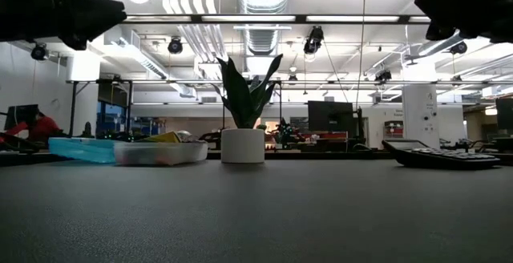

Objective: Pack school essentials
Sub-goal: Return to Home Position

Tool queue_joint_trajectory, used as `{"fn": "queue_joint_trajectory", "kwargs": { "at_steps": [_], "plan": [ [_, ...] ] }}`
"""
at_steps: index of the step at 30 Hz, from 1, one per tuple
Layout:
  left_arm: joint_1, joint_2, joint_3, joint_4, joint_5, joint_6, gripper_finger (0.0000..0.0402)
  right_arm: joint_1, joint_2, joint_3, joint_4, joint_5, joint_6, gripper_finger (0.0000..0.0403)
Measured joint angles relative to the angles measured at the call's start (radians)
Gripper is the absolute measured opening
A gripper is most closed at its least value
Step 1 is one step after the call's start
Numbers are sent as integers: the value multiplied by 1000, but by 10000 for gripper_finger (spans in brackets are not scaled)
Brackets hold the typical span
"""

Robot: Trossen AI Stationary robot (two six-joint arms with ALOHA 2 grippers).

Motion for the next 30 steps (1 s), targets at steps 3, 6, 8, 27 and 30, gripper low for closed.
{"fn": "queue_joint_trajectory", "kwargs": {
  "at_steps": [3,6,8,27,30],
  "plan": [
    [0,23,0,-3,-7,-1,175,0,3,0,-7,2,32,9],
    [0,38,0,0,-33,-2,175,0,6,0,-23,25,121,9],
    [0,44,0,-1,-33,-2,175,0,7,0,-23,50,154,9],
    [0,116,-2,0,-34,-2,175,0,7,-2,-25,54,169,9],
    [0,129,-3,0,-34,-2,175,0,7,-2,-24,54,169,9]
  ]
}}
